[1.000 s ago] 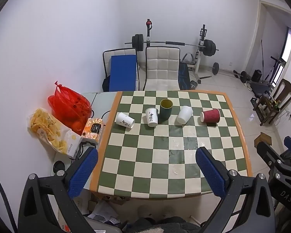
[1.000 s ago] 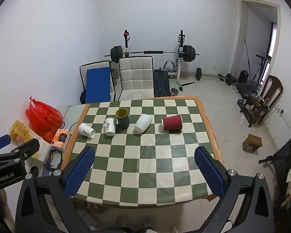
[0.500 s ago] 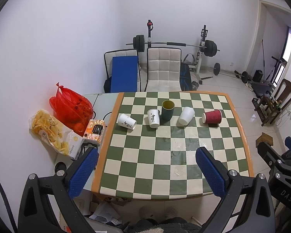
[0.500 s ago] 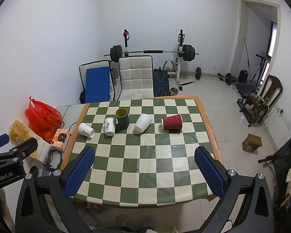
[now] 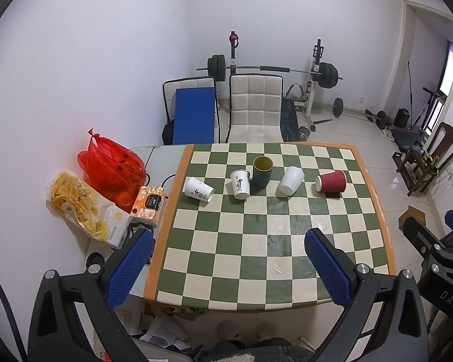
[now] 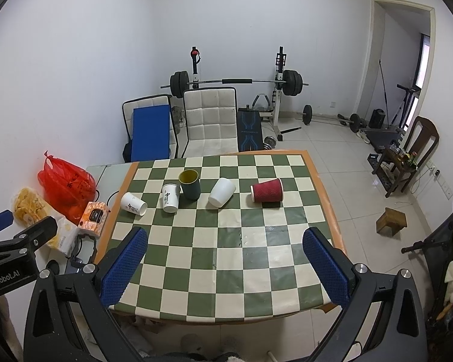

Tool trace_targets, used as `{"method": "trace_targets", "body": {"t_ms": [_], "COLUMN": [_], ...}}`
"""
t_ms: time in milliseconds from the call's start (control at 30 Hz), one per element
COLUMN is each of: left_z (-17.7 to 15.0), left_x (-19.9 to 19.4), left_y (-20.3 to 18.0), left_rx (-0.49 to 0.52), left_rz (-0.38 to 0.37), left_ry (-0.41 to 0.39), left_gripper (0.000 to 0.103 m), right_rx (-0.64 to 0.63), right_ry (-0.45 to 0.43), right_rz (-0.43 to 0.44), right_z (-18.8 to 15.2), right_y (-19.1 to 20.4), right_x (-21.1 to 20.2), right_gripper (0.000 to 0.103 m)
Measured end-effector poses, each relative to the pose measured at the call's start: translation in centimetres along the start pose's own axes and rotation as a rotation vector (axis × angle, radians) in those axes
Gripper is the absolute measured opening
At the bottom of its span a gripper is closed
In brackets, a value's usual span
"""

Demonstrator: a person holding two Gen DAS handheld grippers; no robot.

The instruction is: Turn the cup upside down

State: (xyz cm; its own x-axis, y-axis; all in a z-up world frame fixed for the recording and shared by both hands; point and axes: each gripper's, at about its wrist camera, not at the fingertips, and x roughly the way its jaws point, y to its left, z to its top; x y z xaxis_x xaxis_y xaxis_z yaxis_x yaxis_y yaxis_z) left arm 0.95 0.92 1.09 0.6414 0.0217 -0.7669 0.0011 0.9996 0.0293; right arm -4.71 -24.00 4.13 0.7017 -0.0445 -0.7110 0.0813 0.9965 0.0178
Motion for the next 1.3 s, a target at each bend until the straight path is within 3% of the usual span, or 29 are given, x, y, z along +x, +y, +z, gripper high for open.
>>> {"method": "trace_targets", "body": {"t_ms": [1300], "left_z": [-0.17], "left_x": [0.19], "left_y": [0.12], "left_rx": [-0.001], "left_rz": [0.001], "left_ry": [-0.002], "left_gripper": [0.103], "right_rx": [0.0], "right_ry": [0.001], "right_rz": [-0.001], "right_z": [0.02], "right_y": [0.2], "right_x": [-0.04], "right_gripper": [0.103]}}
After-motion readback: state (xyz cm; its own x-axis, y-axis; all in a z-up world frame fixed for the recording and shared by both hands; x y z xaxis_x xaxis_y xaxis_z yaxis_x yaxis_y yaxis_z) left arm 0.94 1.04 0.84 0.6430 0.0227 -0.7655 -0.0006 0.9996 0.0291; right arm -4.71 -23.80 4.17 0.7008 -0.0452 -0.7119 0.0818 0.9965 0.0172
